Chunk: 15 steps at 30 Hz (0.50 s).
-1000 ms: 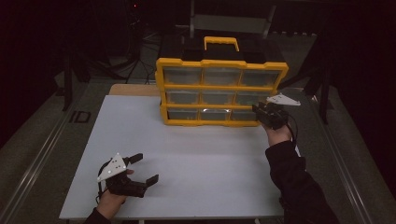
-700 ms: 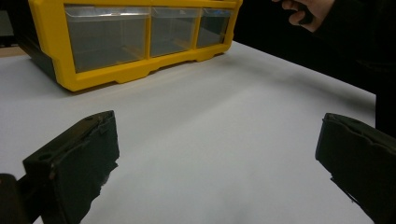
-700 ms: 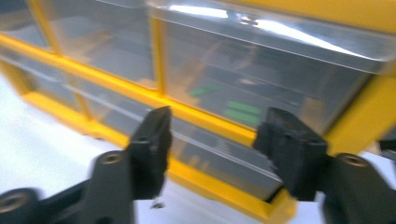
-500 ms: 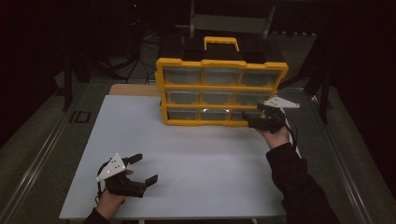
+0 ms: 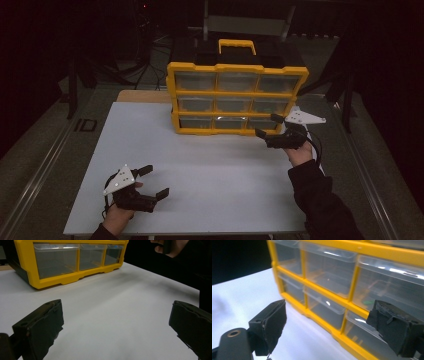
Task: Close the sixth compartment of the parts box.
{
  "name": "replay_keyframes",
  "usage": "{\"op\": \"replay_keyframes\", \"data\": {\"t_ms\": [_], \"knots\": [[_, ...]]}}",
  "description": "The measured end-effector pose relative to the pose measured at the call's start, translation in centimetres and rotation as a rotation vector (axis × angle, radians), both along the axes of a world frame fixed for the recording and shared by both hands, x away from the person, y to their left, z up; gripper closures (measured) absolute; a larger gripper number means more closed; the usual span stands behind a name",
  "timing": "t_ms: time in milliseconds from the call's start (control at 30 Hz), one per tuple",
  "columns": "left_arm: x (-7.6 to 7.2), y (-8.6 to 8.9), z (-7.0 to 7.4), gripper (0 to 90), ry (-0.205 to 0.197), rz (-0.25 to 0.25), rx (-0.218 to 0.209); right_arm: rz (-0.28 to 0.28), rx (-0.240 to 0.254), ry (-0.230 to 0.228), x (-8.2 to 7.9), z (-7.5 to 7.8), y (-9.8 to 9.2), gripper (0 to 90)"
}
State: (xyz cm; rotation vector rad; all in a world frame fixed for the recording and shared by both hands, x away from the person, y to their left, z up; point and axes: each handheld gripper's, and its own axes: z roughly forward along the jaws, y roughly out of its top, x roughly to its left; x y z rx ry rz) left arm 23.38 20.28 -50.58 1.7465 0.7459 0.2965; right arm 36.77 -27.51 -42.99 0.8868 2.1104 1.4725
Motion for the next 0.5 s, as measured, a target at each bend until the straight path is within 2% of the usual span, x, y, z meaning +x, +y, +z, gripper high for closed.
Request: {"op": "replay_keyframes", "data": {"t_ms": [133,267,400,500], "knots": [[-0.1,0.1,0.1,0.0,-0.002,0.004,-0.007,0.025,0.017,-0.027,-1.1,0.2,-0.2,13.7],[-0.1,0.0,0.0,0.0,-0.002,0.001,0.003,0.044,0.002,-0.046,-2.2,0.4,-0.1,13.6],[-0.2,0.1,0.1,0.0,-0.001,0.005,-0.002,0.064,0.025,-0.065,-3.2,0.3,-0.3,13.3],[-0.2,0.1,0.1,0.0,-0.002,0.009,-0.002,0.095,0.062,-0.077,-4.3,0.0,-0.4,13.1]]}}
